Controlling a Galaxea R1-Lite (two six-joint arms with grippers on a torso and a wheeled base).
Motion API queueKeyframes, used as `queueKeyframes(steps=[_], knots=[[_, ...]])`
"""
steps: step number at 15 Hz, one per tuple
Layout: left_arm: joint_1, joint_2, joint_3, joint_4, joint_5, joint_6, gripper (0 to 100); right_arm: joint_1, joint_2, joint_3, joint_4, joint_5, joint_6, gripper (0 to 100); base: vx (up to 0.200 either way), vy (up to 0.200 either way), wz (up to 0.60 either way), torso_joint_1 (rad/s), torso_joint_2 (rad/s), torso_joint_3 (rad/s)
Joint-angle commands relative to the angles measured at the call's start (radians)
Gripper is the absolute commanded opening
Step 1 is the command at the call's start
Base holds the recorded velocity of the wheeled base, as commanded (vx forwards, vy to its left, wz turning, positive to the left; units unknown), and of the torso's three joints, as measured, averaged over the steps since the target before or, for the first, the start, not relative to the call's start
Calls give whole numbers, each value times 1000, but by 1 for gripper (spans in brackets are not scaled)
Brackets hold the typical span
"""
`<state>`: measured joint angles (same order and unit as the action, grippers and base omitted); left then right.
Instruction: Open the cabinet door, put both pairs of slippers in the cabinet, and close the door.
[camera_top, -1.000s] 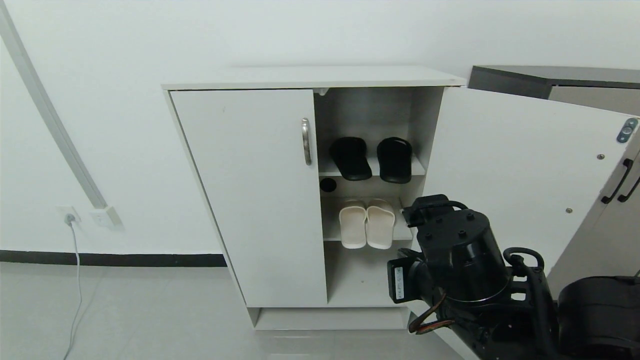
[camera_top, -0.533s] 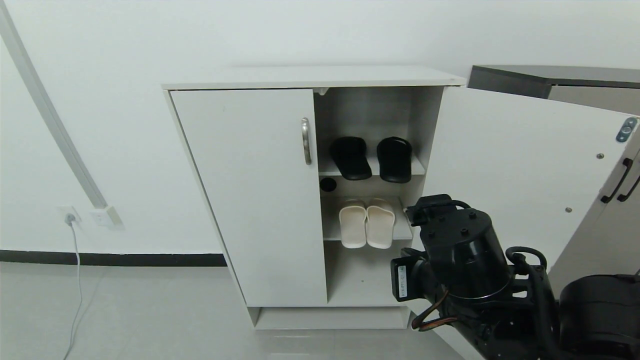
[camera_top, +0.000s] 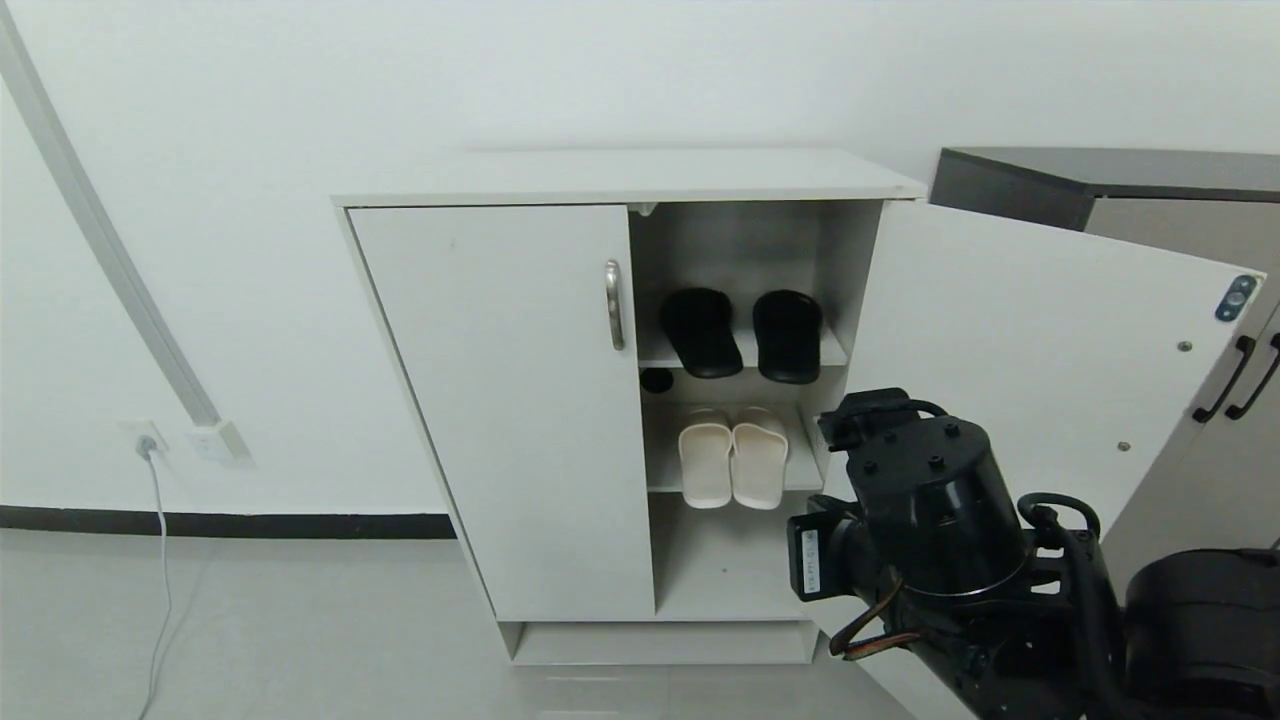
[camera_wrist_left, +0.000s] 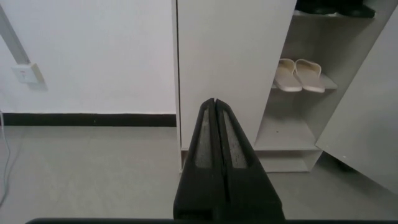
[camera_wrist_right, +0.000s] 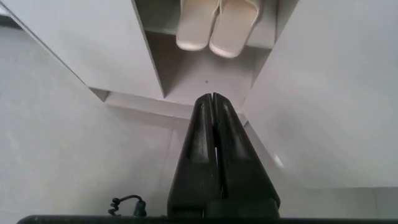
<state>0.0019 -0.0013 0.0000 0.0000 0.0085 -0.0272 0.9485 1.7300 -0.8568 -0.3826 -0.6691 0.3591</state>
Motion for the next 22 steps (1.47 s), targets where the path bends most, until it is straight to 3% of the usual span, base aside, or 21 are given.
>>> queueKeyframes(steps=[1, 10, 22], knots=[[1, 1, -2, 0, 1, 0, 0, -1, -1, 1, 1, 0, 0, 0, 0, 0, 0, 22, -442, -359], [1, 1, 0, 0, 1, 0, 0, -1, -1, 9, 1, 0, 0, 0, 0, 0, 0, 116, -455, -340], [1, 1, 0, 0, 1, 0, 0, -1, -1, 13, 1, -3, 0, 0, 0, 0, 0, 195, -509, -317]])
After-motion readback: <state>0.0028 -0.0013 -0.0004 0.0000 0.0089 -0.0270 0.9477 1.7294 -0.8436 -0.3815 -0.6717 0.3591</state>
